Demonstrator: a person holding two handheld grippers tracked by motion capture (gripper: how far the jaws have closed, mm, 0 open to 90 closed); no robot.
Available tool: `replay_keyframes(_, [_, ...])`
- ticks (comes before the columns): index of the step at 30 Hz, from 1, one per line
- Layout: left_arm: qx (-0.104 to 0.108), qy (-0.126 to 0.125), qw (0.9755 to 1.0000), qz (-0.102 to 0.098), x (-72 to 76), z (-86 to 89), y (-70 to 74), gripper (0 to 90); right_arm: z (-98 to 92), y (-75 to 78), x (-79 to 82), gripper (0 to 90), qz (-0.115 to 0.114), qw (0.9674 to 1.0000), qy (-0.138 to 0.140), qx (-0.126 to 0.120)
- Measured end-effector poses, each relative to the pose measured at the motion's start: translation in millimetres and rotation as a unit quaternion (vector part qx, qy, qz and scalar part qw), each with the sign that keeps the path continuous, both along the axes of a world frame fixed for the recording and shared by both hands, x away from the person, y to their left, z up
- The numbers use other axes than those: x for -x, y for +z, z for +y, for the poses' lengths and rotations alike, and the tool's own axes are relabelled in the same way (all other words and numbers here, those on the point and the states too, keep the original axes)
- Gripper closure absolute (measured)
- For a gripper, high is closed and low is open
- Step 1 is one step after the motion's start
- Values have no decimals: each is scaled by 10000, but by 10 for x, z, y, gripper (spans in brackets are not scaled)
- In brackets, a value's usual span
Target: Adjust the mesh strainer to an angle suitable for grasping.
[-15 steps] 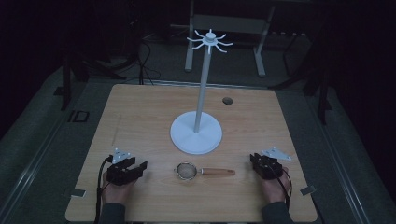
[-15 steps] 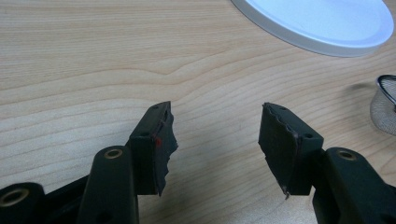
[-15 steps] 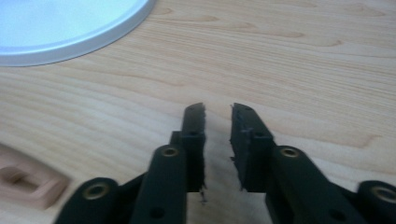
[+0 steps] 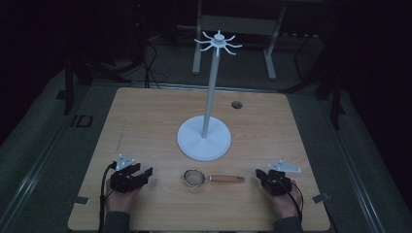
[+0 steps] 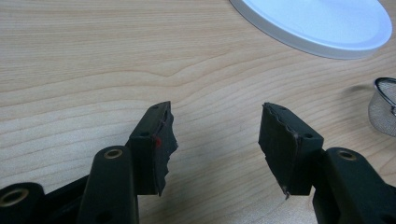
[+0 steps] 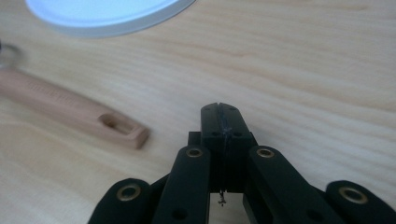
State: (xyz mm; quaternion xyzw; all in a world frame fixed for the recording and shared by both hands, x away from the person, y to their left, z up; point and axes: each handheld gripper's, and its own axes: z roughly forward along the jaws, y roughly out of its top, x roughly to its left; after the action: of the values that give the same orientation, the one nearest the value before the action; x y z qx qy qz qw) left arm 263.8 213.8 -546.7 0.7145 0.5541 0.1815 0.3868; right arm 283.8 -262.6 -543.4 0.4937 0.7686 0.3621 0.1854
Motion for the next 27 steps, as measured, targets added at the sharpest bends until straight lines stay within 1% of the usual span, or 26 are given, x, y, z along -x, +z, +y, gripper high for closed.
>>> replay_keyframes(1, [-8, -5, 10000, 3, 2, 3, 2, 447, 7, -8, 9, 899, 29, 10000, 23, 13])
replay_keyframes(2, [-7, -3, 10000, 0, 2, 4, 3, 447, 18, -23, 27, 898, 119, 9999, 41, -38])
replay_keyframes(4, [-10, -2, 10000, -1, 2, 5, 3, 447, 24, -29, 38, 899, 155, 9998, 50, -77])
replay_keyframes(5, [-11, -4, 10000, -2, 3, 4, 2, 447, 36, -33, 51, 899, 212, 9996, 65, -152])
replay_keyframes(6, [-14, -6, 10000, -2, 3, 2, 2, 446, 76, -40, 66, 899, 236, 9994, 161, -175])
replay_keyframes(7, [-5, -3, 10000, -5, 3, -1, 1, 446, 76, -40, 66, 899, 236, 9994, 161, -175])
replay_keyframes(8, [-11, -4, 10000, -8, 3, -1, 2, 447, 134, -45, 74, 899, 255, 9992, 258, -154])
replay_keyframes(9, [-23, -10, 10000, -12, 5, 1, 3, 447, 166, -50, 76, 899, 270, 9991, 300, -138])
replay_keyframes(12, [-15, 1, 10000, -14, 6, 8, 5, 446, 223, -65, 65, 899, 297, 9988, 368, -128])
replay_keyframes(13, [-12, 0, 10000, -10, 6, 9, 5, 446, 273, -80, 45, 899, 318, 9987, 388, -122])
replay_keyframes(15, [-8, 0, 10000, -19, 7, 6, 4, 447, 295, -84, 31, 899, 322, 9986, 397, -107])
replay_keyframes(18, [-7, -43, 10000, -53, 11, -8, 11, 446, 371, -95, -35, 899, 339, 9984, 445, -112])
replay_keyframes(19, [-7, -43, 10000, -53, 11, -8, 11, 447, 371, -95, -35, 899, 339, 9984, 445, -112])
replay_keyframes(20, [-6, -53, 10000, -64, 15, -14, 17, 446, 410, -104, -75, 899, 344, 9983, 455, -114])
replay_keyframes(21, [-23, -72, 9999, -90, 19, -19, 25, 446, 410, -104, -75, 899, 344, 9983, 455, -114])
replay_keyframes(25, [2, -145, 9997, -177, 29, -56, 60, 446, 485, -123, -138, 899, 366, 9980, 476, -201])
replay_keyframes(26, [7, -203, 9995, -233, 34, -81, 75, 446, 528, -127, -165, 898, 369, 9978, 501, -228])
replay_keyframes(27, [7, -203, 9995, -233, 34, -81, 75, 446, 552, -130, -179, 898, 364, 9976, 529, -248])
